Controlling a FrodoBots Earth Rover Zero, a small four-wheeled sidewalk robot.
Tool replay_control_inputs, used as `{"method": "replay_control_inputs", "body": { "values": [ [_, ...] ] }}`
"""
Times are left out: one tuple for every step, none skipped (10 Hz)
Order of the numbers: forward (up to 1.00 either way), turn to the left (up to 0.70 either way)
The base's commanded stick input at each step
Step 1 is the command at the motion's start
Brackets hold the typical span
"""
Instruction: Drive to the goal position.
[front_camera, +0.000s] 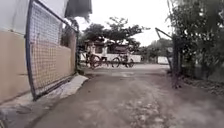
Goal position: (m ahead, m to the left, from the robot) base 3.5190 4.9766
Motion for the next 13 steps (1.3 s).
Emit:
{"method": "replay_control_inputs", "body": {
  "values": [
    [0.70,0.00],
    [0.70,0.00],
    [0.70,0.00],
    [0.70,0.00],
    [0.70,0.00],
    [0.70,0.00],
    [0.70,0.00],
    [0.70,0.00],
    [0.70,0.00],
    [0.70,0.00],
    [0.67,0.00],
    [0.35,0.00],
    [0.03,0.00]
  ]
}}
